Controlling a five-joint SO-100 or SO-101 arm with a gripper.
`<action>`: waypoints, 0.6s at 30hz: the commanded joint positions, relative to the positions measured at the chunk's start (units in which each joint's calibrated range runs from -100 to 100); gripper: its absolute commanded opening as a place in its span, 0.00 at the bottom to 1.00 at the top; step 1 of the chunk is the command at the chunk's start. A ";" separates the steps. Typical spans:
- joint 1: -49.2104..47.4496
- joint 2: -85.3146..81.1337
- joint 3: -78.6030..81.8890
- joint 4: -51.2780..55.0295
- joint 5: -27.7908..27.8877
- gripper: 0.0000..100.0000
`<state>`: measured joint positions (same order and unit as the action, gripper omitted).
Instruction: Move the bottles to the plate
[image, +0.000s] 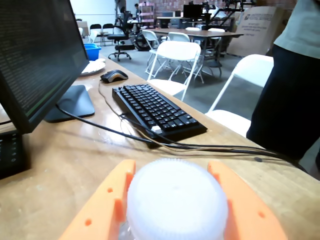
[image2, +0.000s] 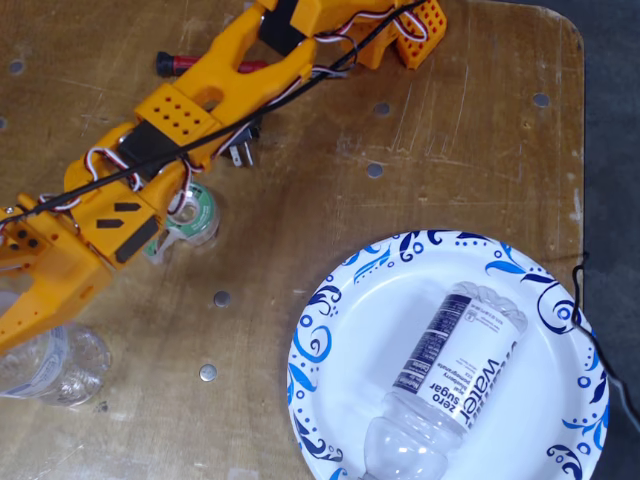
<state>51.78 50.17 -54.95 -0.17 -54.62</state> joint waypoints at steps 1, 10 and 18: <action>0.78 -0.59 -3.07 0.00 0.11 0.16; 1.75 -0.93 -3.07 0.00 0.11 0.12; 1.75 -1.18 -5.41 4.78 0.16 0.12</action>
<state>52.87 50.17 -56.56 2.21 -54.36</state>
